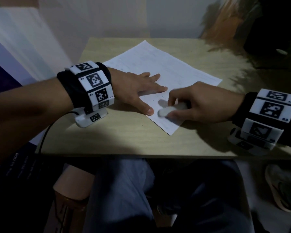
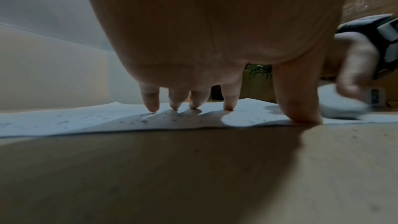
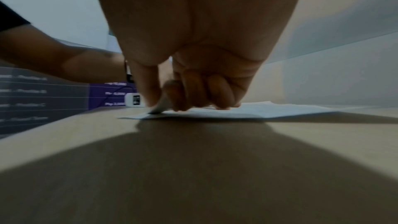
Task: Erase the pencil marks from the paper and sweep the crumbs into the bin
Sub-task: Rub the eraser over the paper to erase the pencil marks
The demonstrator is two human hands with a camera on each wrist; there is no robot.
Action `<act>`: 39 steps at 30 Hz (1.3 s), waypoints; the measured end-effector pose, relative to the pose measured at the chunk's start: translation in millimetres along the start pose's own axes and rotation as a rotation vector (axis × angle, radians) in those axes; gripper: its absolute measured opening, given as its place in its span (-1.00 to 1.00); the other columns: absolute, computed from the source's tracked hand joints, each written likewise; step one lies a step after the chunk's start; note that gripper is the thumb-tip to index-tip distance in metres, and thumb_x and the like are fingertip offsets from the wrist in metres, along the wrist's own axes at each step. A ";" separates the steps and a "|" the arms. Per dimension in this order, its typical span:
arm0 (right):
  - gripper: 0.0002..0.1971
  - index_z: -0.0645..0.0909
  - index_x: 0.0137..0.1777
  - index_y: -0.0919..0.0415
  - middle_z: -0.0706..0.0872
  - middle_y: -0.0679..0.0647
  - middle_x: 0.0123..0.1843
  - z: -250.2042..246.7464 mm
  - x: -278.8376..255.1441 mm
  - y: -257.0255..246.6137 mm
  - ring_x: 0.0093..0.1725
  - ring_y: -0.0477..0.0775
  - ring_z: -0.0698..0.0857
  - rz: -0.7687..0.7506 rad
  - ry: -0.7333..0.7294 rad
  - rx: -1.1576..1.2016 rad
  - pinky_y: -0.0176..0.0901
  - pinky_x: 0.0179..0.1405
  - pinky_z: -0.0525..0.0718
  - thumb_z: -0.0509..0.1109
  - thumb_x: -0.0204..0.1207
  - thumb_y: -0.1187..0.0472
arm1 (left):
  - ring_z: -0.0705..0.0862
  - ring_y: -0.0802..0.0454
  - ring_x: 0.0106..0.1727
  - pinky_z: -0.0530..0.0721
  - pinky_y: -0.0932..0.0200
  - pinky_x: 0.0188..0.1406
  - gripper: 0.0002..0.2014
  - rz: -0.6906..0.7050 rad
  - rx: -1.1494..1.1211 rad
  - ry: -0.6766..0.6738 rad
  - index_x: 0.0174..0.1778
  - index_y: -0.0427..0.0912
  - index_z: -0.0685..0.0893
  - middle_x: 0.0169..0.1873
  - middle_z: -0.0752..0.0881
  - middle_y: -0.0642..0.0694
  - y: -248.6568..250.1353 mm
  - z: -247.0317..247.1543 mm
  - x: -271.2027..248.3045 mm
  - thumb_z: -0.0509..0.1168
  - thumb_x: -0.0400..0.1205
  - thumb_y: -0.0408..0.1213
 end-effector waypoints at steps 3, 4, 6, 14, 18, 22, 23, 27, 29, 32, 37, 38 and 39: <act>-0.68 0.56 -0.04 -0.02 0.58 -0.12 -0.44 2.7 -1.4 -3.8 -0.42 -0.17 0.55 -0.028 0.039 -0.039 -0.16 -0.35 0.42 0.35 0.47 -0.26 | -0.32 0.12 0.76 -0.14 -0.16 0.77 0.00 0.006 -0.031 0.021 0.75 0.38 -0.08 0.76 -0.32 0.16 -0.1 1.0 -0.3 0.29 0.45 0.44; -0.67 0.57 -0.06 -0.01 0.58 -0.11 -0.45 5.1 -4.2 -8.4 -0.41 -0.13 0.56 -0.063 -0.023 0.004 -0.21 -0.37 0.43 0.36 0.47 -0.27 | -0.32 0.14 0.76 -0.13 -0.16 0.77 -0.01 0.010 -0.036 0.026 0.75 0.37 -0.07 0.76 -0.32 0.18 -0.1 1.5 -0.1 0.32 0.47 0.41; -0.67 0.60 -0.09 0.01 0.61 -0.09 -0.42 6.2 -6.7 -13.2 -0.37 -0.09 0.59 -0.090 -0.102 0.083 -0.30 -0.41 0.44 0.39 0.48 -0.26 | -0.32 0.15 0.76 -0.14 -0.13 0.77 -0.02 0.010 -0.045 0.027 0.75 0.37 -0.06 0.76 -0.32 0.19 -0.5 1.7 0.1 0.35 0.50 0.37; -0.58 0.61 -0.08 0.02 0.60 -0.07 -0.44 6.7 -4.5 -14.4 -0.40 -0.09 0.57 -0.078 -0.048 0.004 -0.19 -0.36 0.48 0.28 0.44 -0.34 | -0.32 0.14 0.76 -0.14 -0.15 0.78 0.06 0.009 -0.067 0.017 0.75 0.37 -0.06 0.76 -0.32 0.18 -1.5 1.1 0.6 0.31 0.36 0.45; -0.56 0.68 -0.04 -0.02 0.69 -0.09 -0.32 1.1 2.4 -5.8 -0.31 -0.12 0.61 -0.025 0.085 0.021 -0.17 -0.27 0.54 0.29 0.49 -0.38 | -0.30 0.13 0.76 -0.12 -0.16 0.78 0.07 0.016 -0.082 0.024 0.75 0.37 -0.03 0.77 -0.30 0.16 -3.4 2.0 1.7 0.31 0.33 0.48; -0.57 0.66 0.08 -0.04 0.68 -0.11 -0.33 4.1 1.3 -7.8 -0.33 -0.13 0.62 -0.032 0.111 -0.010 -0.16 -0.27 0.51 0.26 0.48 -0.34 | -0.30 0.11 0.77 -0.12 -0.18 0.77 0.06 0.025 -0.066 0.027 0.75 0.36 -0.02 0.77 -0.29 0.14 -4.5 2.1 3.3 0.31 0.36 0.48; -0.60 0.66 0.07 -0.05 0.68 -0.10 -0.34 6.2 -1.0 -11.4 -0.35 -0.14 0.61 -0.062 0.057 0.019 -0.22 -0.28 0.50 0.28 0.47 -0.31 | -0.30 0.11 0.77 -0.12 -0.17 0.77 0.04 0.025 -0.069 0.031 0.75 0.37 -0.02 0.77 -0.29 0.15 -4.6 2.3 3.1 0.34 0.39 0.46; -0.67 0.70 -0.01 -0.04 0.63 -0.19 -0.39 0.0 3.1 -8.9 -0.34 -0.23 0.60 0.007 0.102 0.062 -0.34 -0.30 0.47 0.38 0.43 -0.25 | -0.29 0.14 0.76 -0.11 -0.14 0.78 0.07 0.026 -0.085 0.041 0.76 0.37 -0.02 0.77 -0.29 0.17 -5.7 3.3 3.5 0.34 0.35 0.46; -0.66 0.70 0.02 0.01 0.64 -0.19 -0.37 -1.4 5.3 -5.0 -0.35 -0.26 0.58 0.038 0.158 0.006 -0.25 -0.27 0.48 0.37 0.44 -0.21 | -0.29 0.15 0.76 -0.11 -0.15 0.78 0.08 0.022 -0.081 0.041 0.75 0.37 -0.02 0.77 -0.29 0.19 -5.6 3.2 4.2 0.33 0.34 0.47; -0.74 0.67 0.02 -0.04 0.65 -0.18 -0.34 4.5 0.7 -14.2 -0.32 -0.22 0.61 -0.054 -0.001 0.072 -0.37 -0.29 0.49 0.42 0.47 -0.17 | -0.30 0.16 0.76 -0.12 -0.18 0.78 0.03 0.017 -0.085 0.041 0.75 0.39 -0.02 0.77 -0.28 0.20 -6.3 3.3 3.4 0.37 0.42 0.42; -0.53 0.73 0.02 -0.02 0.72 -0.13 -0.29 -2.6 7.3 -5.3 -0.29 -0.16 0.63 0.035 0.105 -0.001 -0.17 -0.21 0.57 0.29 0.42 -0.38 | -0.28 0.14 0.77 -0.12 -0.14 0.78 0.05 0.016 -0.081 0.044 0.75 0.36 -0.02 0.77 -0.28 0.17 -4.0 2.5 2.6 0.34 0.38 0.44; -0.56 0.72 0.03 -0.02 0.73 -0.12 -0.27 -1.9 7.6 -5.3 -0.29 -0.15 0.63 0.026 0.124 -0.033 -0.13 -0.20 0.59 0.30 0.46 -0.35 | -0.28 0.13 0.77 -0.12 -0.14 0.78 0.05 0.016 -0.077 0.042 0.76 0.35 -0.02 0.77 -0.28 0.16 -3.4 2.4 2.4 0.33 0.37 0.45; -0.62 0.72 0.04 -0.03 0.73 -0.11 -0.25 -0.5 6.5 -7.1 -0.28 -0.13 0.63 0.005 0.108 -0.031 -0.14 -0.19 0.59 0.34 0.49 -0.29 | -0.29 0.13 0.77 -0.13 -0.14 0.78 0.06 0.017 -0.077 0.042 0.76 0.36 -0.02 0.77 -0.28 0.16 -3.5 2.1 2.3 0.33 0.37 0.45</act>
Point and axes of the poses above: each hand's wrist, its own x-axis towards the middle knuckle, its own z-axis out of the palm, y = z × x, the point moved 1 cm from there along x, towards the middle knuckle
